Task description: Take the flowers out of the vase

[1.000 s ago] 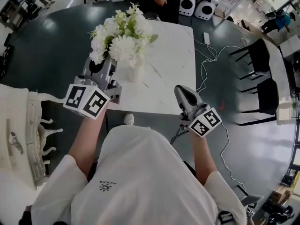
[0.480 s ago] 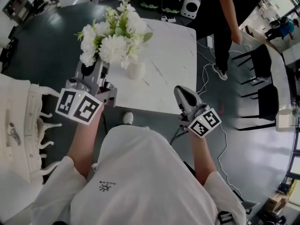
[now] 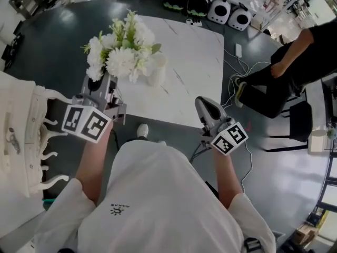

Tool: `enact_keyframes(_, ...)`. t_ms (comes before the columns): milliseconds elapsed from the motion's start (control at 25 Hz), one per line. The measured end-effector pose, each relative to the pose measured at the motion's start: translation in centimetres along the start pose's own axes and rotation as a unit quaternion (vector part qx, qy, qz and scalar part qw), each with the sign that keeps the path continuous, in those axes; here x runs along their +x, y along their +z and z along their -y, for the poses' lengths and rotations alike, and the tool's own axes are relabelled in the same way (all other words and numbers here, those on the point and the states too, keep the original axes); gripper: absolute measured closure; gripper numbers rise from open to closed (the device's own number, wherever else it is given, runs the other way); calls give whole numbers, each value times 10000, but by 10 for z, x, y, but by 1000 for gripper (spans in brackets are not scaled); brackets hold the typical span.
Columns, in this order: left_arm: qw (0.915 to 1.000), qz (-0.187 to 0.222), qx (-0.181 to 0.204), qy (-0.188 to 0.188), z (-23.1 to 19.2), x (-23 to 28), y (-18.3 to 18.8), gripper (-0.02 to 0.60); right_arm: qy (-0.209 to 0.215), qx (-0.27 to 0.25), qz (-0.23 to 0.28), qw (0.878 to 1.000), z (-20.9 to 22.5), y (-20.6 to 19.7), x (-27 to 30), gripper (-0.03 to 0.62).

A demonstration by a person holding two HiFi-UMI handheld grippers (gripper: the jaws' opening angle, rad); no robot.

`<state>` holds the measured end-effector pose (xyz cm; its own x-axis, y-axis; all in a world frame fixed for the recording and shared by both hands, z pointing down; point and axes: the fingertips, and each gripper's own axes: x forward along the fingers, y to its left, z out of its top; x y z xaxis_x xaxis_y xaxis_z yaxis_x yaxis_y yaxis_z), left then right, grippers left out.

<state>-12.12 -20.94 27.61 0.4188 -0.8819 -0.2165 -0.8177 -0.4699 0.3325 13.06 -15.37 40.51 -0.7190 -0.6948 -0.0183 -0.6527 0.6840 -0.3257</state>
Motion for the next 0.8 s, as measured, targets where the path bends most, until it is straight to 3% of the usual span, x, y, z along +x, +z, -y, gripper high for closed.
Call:
enact_keyframes(640, 9985, -453, 97, 286, -28, -16, -30, 545, 43, 28, -118, 9999, -3, 27, 11, 592)
enact_keyframes(800, 9977, -548, 71, 392, -33, -27, -45, 545, 76, 8, -137, 9999, -3, 16, 10, 592)
